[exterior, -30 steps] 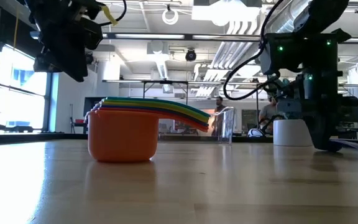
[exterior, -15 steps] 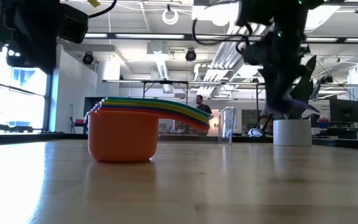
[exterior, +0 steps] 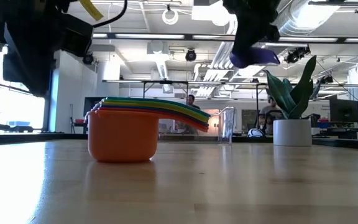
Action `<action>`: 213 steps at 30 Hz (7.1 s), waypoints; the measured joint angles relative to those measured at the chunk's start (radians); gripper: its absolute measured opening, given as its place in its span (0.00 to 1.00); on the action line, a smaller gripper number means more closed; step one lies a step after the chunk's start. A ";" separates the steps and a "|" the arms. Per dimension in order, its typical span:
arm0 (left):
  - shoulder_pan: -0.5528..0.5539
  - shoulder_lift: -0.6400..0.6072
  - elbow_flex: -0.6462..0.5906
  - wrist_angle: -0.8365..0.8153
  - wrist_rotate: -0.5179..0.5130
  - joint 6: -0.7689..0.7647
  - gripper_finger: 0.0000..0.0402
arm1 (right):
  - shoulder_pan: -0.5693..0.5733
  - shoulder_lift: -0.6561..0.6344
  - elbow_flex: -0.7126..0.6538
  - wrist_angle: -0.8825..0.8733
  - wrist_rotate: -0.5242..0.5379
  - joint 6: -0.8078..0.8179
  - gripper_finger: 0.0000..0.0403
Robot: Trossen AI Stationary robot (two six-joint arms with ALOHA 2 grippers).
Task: Nest measuring cups in basket
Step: Stack the violet measuring cup on top of the light blue measuring cup
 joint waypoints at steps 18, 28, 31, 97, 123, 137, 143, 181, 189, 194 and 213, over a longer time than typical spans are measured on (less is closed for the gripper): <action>0.057 0.220 0.000 0.228 0.019 -0.067 0.16 | 0.103 0.001 0.040 -0.010 0.027 0.103 0.00; 0.082 0.252 0.000 0.256 0.010 -0.083 0.16 | 0.106 0.001 0.040 -0.031 0.026 0.103 0.00; 0.091 0.252 0.000 0.285 0.008 -0.068 0.16 | 0.106 0.001 0.040 -0.031 0.026 0.091 0.00; 0.161 0.128 0.086 0.110 0.025 0.009 0.16 | 0.211 0.375 0.161 0.314 -0.368 -0.331 0.00; 0.172 0.128 0.087 0.120 -0.016 -0.004 0.16 | 0.201 0.455 0.179 0.243 -0.404 -0.394 0.05; 0.172 0.128 0.087 0.119 -0.016 0.015 0.16 | 0.198 0.455 0.184 0.241 -0.398 -0.381 0.18; 0.171 0.128 0.087 0.119 -0.012 0.015 0.16 | 0.188 0.455 0.253 0.174 -0.365 -0.302 0.18; 0.162 0.128 0.087 0.119 -0.012 0.068 0.16 | 0.162 0.454 0.155 0.016 -0.386 0.021 0.18; 0.162 0.128 0.087 0.119 -0.012 0.068 0.16 | 0.182 0.454 0.155 0.041 -0.419 0.051 0.18; 0.162 0.128 0.087 0.119 -0.012 0.068 0.16 | 0.178 0.450 0.169 0.012 -0.338 0.054 0.18; 0.162 0.129 0.087 0.113 -0.011 0.077 0.16 | 0.159 0.506 0.169 -0.029 -0.335 0.085 0.18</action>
